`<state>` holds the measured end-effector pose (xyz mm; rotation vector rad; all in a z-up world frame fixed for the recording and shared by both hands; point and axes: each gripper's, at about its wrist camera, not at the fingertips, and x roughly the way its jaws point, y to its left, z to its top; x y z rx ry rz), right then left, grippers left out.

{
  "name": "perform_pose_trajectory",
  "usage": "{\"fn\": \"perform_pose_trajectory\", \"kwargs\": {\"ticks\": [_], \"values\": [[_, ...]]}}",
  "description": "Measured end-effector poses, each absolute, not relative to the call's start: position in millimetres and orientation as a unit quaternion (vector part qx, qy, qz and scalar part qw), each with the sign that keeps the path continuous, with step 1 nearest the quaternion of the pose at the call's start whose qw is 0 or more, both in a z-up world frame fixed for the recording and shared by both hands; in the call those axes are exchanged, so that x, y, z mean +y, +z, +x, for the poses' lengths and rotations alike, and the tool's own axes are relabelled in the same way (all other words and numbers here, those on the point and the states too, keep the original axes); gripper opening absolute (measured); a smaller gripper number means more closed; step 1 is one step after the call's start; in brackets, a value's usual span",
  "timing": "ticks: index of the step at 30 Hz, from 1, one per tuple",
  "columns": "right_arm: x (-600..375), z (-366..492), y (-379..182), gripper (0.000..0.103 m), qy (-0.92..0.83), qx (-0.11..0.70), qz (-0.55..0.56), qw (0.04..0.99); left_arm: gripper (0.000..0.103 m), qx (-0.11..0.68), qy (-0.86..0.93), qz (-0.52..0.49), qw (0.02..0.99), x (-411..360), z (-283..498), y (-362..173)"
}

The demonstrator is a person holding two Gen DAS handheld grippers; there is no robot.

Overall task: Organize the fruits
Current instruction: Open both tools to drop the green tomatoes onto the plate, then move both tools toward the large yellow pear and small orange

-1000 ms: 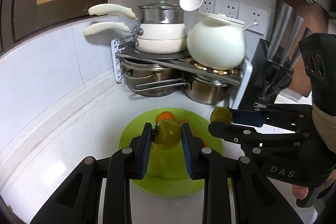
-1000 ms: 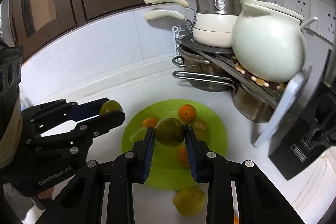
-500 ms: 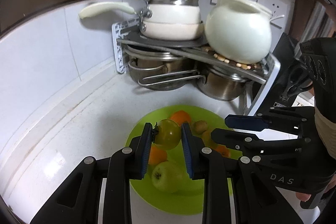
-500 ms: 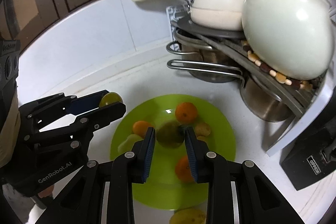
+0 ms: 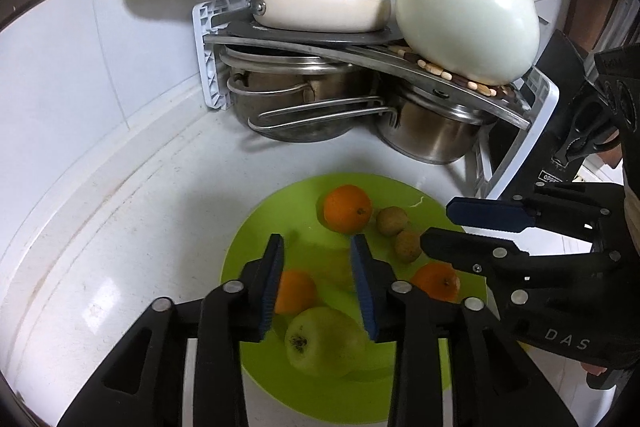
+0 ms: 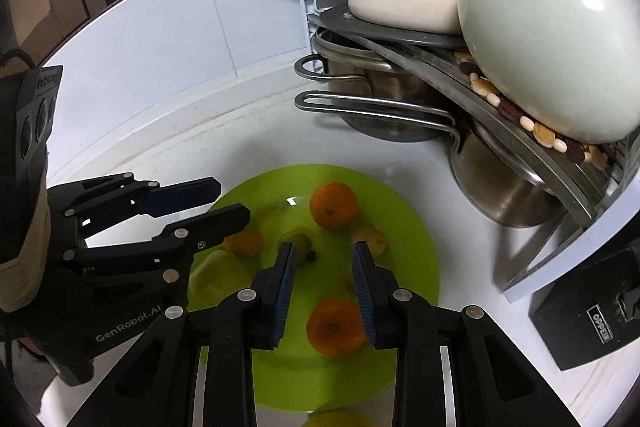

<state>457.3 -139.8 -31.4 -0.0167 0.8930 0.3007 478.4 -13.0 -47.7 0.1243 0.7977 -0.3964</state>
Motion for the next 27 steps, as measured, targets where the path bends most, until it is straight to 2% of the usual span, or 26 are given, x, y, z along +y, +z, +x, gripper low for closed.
{"fn": "perform_pose_trajectory", "kwargs": {"ticks": [11, 15, 22, 27], "values": [[-147, 426, -7, 0.033, 0.141, 0.397, -0.004, 0.907, 0.060, 0.340, -0.166, 0.056, 0.924, -8, 439, -13], [-153, 408, 5, 0.043, 0.133, 0.376, 0.001, 0.917, 0.070, 0.322, -0.161, 0.056, 0.932, -10, 419, 0], [-173, 368, 24, 0.071, 0.090, 0.334, -0.005, 0.938, 0.080, 0.296, -0.162, 0.058, 0.939, -21, 382, 12], [-188, 344, 29, 0.073, 0.062, 0.321, -0.013, 0.945, 0.087, 0.280, -0.170, 0.074, 0.942, -36, 361, 14]]}}
